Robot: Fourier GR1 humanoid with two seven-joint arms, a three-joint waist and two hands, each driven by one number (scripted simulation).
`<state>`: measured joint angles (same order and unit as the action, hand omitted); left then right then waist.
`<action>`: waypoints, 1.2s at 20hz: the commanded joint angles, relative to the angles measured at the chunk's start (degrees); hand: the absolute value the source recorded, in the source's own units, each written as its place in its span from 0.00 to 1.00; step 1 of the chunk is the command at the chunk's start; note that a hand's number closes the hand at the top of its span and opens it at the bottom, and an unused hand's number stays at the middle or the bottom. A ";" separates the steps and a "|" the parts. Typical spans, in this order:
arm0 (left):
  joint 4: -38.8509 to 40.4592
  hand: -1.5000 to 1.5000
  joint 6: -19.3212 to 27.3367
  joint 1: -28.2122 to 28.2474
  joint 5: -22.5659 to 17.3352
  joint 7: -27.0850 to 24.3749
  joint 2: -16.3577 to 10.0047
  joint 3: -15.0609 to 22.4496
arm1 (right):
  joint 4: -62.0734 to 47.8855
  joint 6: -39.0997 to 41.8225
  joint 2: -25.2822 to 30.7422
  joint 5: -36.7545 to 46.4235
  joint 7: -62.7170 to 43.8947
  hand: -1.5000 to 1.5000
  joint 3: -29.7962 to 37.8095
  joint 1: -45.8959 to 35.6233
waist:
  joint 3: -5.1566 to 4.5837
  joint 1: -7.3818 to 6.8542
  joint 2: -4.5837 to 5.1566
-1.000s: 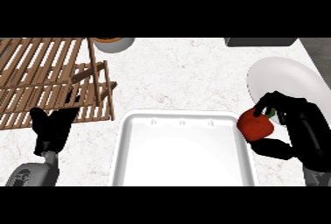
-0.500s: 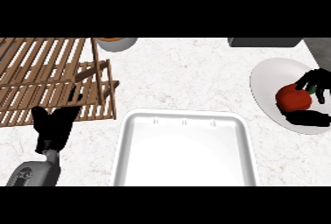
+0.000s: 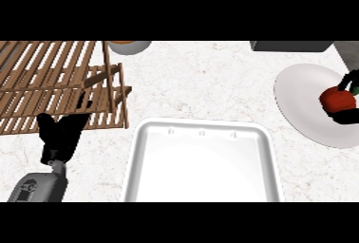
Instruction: Pick the bell pepper from the tray and place it in the plate
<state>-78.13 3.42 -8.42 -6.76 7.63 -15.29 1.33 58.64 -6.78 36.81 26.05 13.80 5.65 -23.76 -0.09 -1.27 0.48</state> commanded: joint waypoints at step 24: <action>-1.39 0.50 -0.31 0.63 0.58 -0.49 0.44 -1.86 | -25.22 36.30 2.60 -25.25 13.74 0.00 15.98 -13.85 | 0.05 1.34 -0.53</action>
<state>-79.49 3.21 -6.76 -6.32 8.74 -15.01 -0.10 36.36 21.45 38.25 5.33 33.96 19.54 -36.21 -0.27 0.20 -0.01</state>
